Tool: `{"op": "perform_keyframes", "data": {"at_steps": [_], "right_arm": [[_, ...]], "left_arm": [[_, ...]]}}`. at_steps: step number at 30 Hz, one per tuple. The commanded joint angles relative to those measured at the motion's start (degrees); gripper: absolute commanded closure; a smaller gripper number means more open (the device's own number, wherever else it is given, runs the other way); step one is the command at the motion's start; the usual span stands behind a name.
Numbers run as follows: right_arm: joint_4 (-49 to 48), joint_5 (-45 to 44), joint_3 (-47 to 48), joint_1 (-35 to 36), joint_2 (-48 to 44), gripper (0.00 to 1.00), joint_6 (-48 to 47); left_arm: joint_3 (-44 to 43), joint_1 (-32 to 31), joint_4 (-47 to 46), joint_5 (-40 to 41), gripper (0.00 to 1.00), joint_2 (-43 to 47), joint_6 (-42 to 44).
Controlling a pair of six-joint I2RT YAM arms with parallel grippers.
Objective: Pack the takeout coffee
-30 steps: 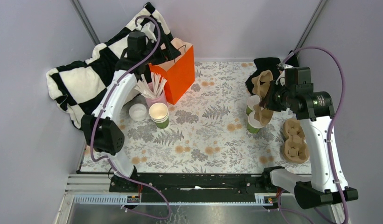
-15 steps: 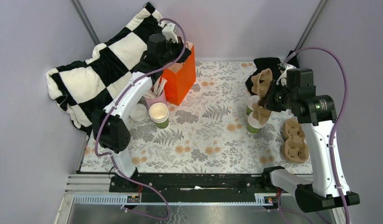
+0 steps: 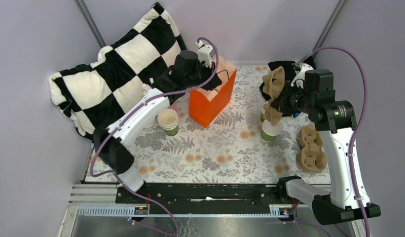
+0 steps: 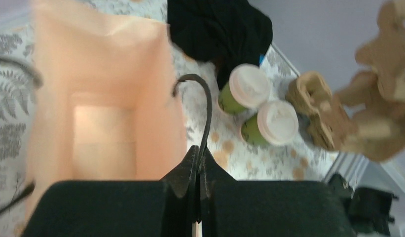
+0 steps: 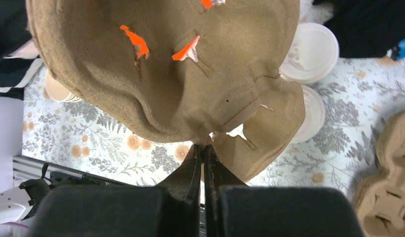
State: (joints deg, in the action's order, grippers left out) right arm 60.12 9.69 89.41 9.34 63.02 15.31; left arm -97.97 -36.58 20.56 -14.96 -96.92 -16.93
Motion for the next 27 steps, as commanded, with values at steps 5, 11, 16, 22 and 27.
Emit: {"op": "perform_keyframes", "data": {"at_steps": [5, 11, 16, 22, 27], "right_arm": [[-9.42, 19.19, 2.71, 0.39, 1.30, 1.00, -7.50], [-23.80, 32.38, -0.24, 0.49, -0.32, 1.00, -6.32], [-24.61, 37.31, 1.93, 2.79, 2.30, 1.00, -3.36], [-23.20, 33.65, 2.98, 9.09, 3.76, 1.00, -3.56], [-19.84, 26.07, 10.64, 13.13, 8.52, 1.00, -5.72]], "left_arm": [[7.00, -0.73, 16.23, -8.10, 1.00, 16.54, 2.78], [15.66, -1.74, 17.20, -13.44, 1.00, 25.44, -1.70], [21.13, -2.11, 16.68, -14.37, 0.78, 29.84, -3.60], [18.28, -2.14, 18.58, -13.94, 0.15, 32.79, -8.30], [4.07, -2.18, 17.92, -9.25, 0.01, 30.81, -20.63]]}}
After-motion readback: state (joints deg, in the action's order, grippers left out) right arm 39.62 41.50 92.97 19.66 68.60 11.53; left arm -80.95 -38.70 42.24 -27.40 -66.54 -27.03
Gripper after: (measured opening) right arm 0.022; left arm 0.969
